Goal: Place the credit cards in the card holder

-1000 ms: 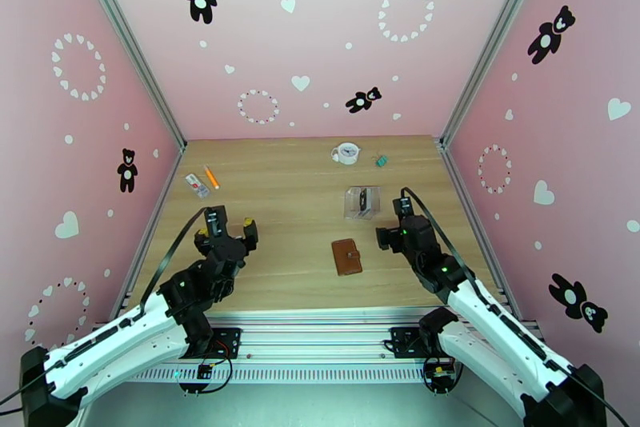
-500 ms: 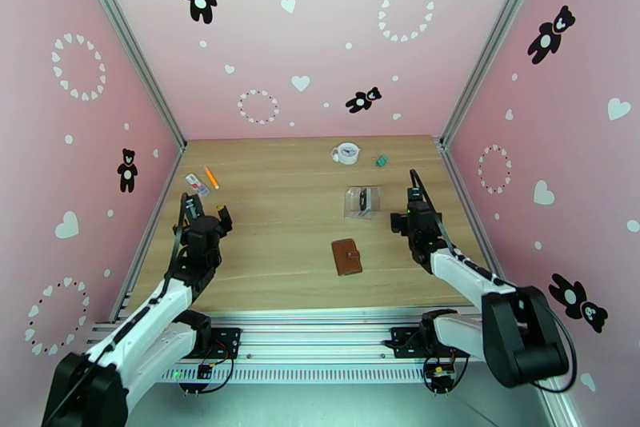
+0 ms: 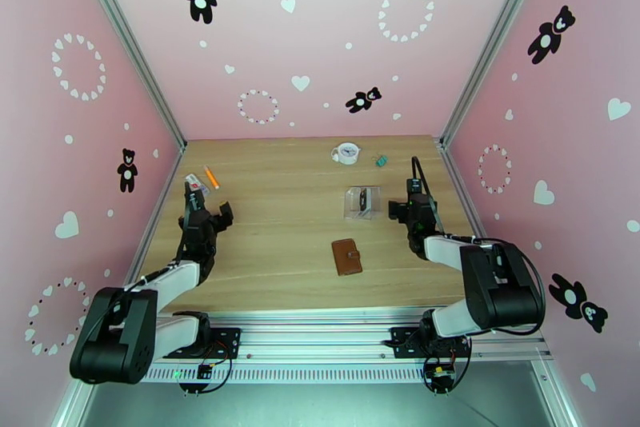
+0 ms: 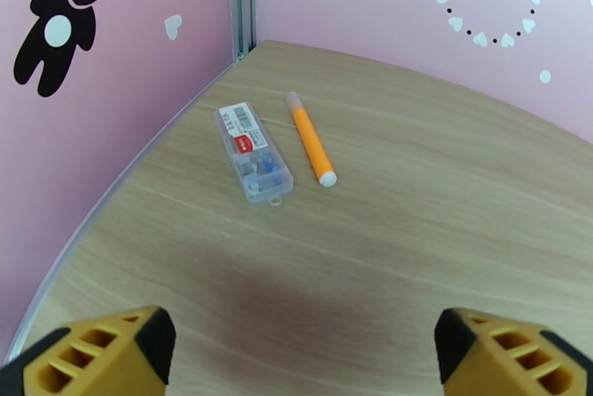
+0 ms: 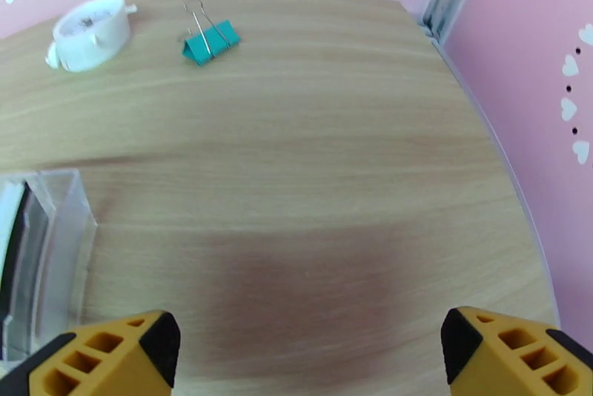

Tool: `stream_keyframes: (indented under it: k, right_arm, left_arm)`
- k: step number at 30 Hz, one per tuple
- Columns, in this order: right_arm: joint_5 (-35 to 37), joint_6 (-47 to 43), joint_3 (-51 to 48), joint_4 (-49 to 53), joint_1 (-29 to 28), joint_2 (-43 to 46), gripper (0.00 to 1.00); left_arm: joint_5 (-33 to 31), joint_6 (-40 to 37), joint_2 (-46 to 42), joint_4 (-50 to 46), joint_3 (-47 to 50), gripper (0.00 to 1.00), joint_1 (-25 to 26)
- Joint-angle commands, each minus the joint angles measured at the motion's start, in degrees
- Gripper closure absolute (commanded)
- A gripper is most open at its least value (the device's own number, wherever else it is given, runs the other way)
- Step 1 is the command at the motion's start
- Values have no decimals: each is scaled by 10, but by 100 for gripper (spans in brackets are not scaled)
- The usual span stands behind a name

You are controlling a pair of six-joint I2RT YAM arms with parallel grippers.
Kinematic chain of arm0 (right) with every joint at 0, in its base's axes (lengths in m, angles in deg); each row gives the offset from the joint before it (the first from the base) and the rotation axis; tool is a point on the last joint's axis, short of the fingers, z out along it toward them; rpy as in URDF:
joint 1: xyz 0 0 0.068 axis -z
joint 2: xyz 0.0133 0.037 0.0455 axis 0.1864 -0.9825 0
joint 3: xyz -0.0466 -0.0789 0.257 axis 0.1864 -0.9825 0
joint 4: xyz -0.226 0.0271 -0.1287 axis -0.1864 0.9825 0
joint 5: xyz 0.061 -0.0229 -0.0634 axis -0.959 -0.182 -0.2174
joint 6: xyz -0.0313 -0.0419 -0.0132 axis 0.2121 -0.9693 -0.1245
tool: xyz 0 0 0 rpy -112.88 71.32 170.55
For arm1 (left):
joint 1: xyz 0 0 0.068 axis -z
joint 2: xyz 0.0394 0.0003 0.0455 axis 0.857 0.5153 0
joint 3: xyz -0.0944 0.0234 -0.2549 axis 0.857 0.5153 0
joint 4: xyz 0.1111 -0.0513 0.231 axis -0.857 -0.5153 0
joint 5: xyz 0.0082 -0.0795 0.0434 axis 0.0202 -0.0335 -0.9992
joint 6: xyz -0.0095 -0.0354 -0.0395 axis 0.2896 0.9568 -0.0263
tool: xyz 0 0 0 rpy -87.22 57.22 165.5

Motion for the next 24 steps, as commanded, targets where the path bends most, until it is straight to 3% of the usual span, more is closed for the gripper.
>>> stream_keyframes:
  k: [1,2,10,13,15,17,24]
  right_arm:
    - [-34,-14,-41,-139,3,-30,1]
    - [-36,-9,-28,-90,4,-16,1]
    - [-38,-10,-30,-96,6,-19,1]
    - [-38,-10,-32,-104,6,-20,1]
    - [-38,-10,-33,-103,6,-19,1]
    - [-39,-10,-32,-101,6,-20,1]
    - [-39,-10,-31,-100,6,-20,1]
  left_arm:
    - [66,-27,25,35,-29,2,-6]
    - [73,-30,24,39,-28,2,-5]
    - [112,-69,47,58,-37,3,-5]
    - [102,-73,152,194,-25,1,-15]
    - [105,-58,135,154,-28,2,-25]
    - [111,-71,139,221,-3,1,-17]
    - [121,-59,143,173,-29,3,-28]
